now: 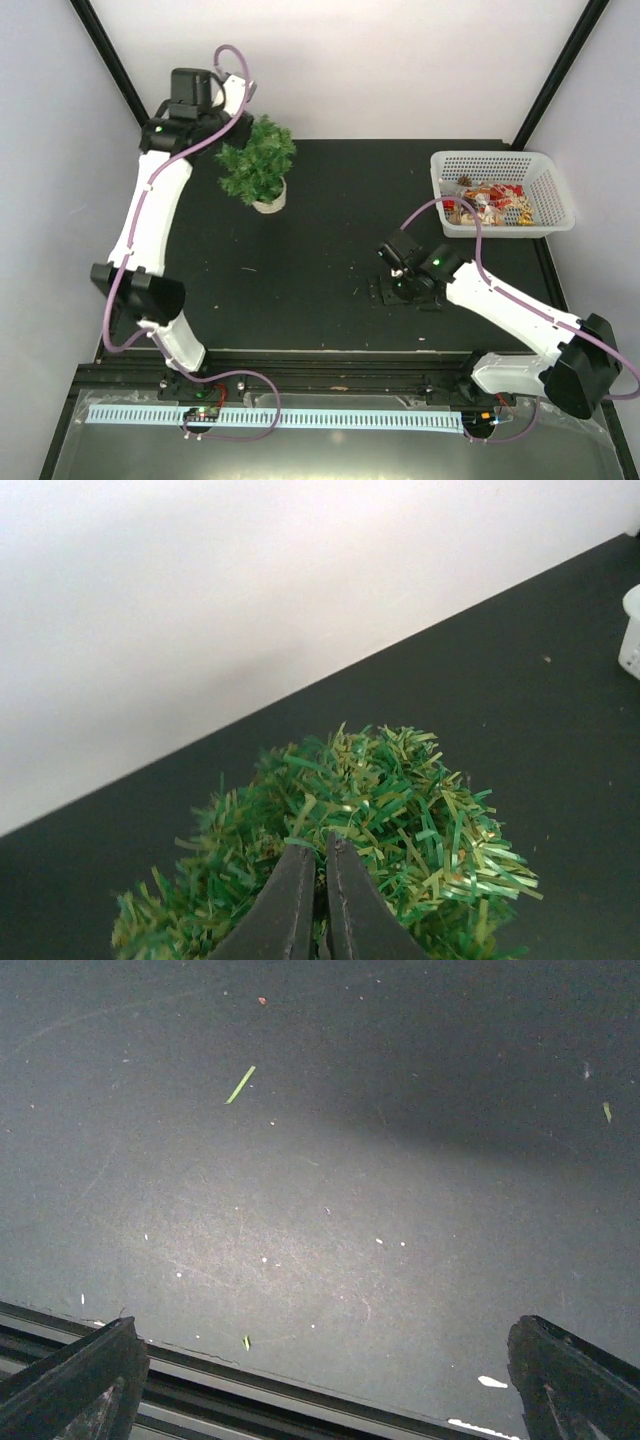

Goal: Decorate the small christmas tree

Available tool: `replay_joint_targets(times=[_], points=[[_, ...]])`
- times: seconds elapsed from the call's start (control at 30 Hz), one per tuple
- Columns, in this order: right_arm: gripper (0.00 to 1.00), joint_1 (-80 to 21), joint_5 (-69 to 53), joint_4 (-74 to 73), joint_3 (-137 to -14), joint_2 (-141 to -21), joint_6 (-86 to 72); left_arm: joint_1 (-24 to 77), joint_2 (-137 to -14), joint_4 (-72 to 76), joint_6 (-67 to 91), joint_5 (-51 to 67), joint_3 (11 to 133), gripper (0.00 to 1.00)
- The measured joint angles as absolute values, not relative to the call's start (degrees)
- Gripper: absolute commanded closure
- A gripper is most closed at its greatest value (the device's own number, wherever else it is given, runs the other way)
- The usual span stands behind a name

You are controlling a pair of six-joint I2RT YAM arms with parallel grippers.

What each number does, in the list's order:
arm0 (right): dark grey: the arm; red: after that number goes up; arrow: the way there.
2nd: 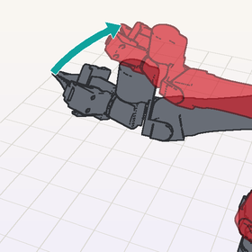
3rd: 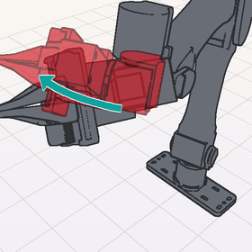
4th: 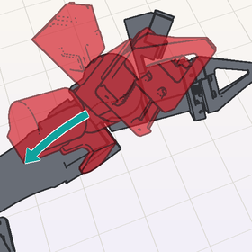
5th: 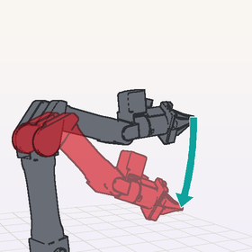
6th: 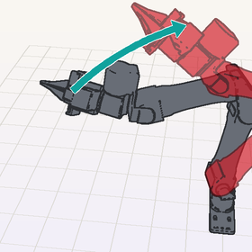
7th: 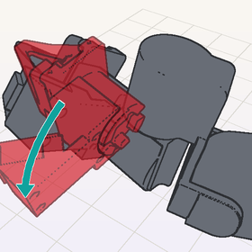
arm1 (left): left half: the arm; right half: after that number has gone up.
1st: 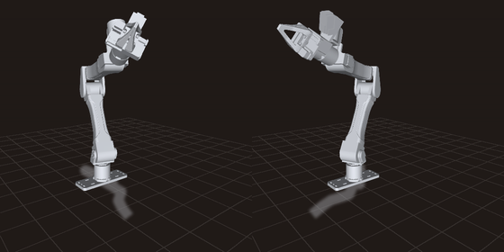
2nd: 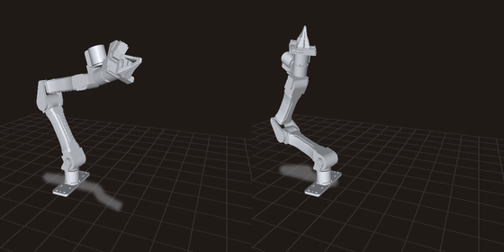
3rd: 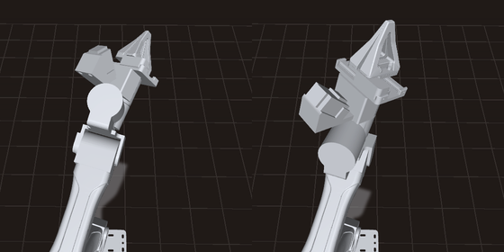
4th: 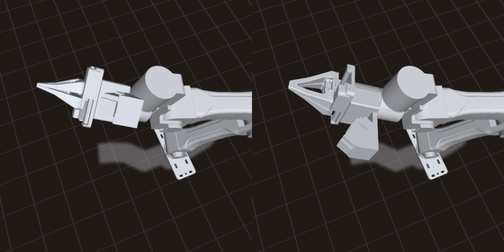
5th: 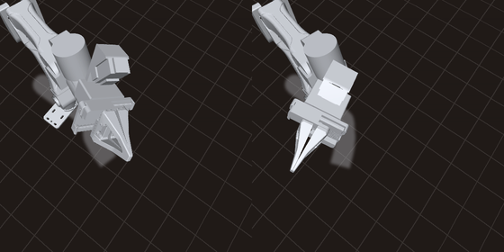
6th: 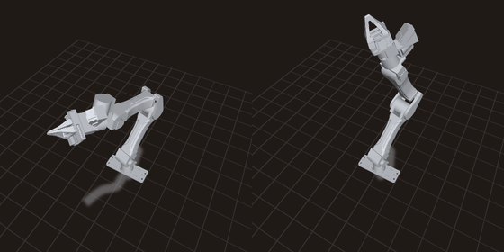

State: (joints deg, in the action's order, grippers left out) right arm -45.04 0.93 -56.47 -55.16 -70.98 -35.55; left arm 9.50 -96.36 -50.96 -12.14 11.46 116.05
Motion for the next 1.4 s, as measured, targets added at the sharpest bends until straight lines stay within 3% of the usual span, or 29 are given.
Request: replay_joint_targets(times=[0.3,1.4], points=[[0.01,-45.04,2.15,-57.06,-53.45,-66.48,-39.99,15.84,-113.21,-50.30,-13.93,12.12,132.79,0.98],[0.01,-45.04,3.51,-57.41,-47.55,-60.77,-44.05,21.23,-117.62,-45.50,-13.91,12.56,130.80,0.95]])
